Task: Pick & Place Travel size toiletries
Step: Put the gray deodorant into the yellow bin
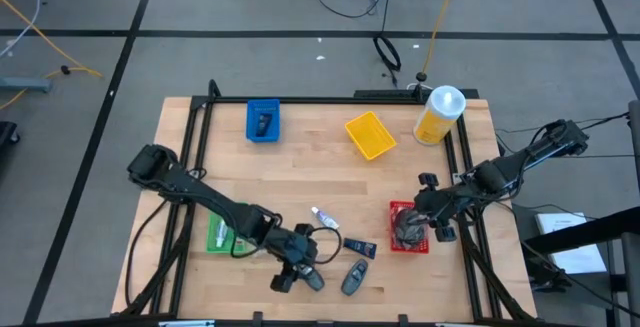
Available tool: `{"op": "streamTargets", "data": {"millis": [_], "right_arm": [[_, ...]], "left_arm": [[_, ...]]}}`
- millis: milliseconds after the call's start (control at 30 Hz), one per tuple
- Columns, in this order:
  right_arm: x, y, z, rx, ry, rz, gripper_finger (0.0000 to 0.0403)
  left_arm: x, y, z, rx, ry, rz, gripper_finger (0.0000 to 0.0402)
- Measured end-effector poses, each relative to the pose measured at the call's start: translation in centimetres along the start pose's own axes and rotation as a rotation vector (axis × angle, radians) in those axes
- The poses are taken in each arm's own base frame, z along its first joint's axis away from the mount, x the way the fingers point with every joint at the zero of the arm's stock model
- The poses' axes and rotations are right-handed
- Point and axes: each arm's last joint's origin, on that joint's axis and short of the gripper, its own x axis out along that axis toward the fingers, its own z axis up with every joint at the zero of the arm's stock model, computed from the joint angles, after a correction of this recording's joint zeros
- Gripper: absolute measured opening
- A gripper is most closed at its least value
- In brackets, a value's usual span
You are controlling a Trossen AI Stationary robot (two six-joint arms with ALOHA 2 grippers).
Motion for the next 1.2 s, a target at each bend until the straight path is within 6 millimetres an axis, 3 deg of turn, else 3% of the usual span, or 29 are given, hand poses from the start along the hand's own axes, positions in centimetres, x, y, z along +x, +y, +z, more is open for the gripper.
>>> {"op": "streamTargets", "data": {"millis": [400, 733, 1067, 1200], "right_arm": [[0.0, 0.3, 0.9, 0.015, -0.092, 0.028, 0.016], [0.0, 0.1, 1.0, 0.065, -0.117, -0.04, 0.0158], [-0.1, 0.0, 1.3, 0.126, -0.166, -0.082, 0.0159], [-0.1, 0.0, 1.4, 0.126, -0.181, -0.093, 0.0159]], "left_arm": [[-0.9, 3.1, 0.5, -0.166, 0.009, -0.012, 0.0234], [-1.4, 5.5, -0.4, -0.266, 0.117, 0.025, 0.0234], [-1.5, 5.6, -0.7, -0.21, 0.151, -0.014, 0.0236], [-1.4, 5.1, -0.8, -0.167, 0.166, -0.037, 0.0268]]}}
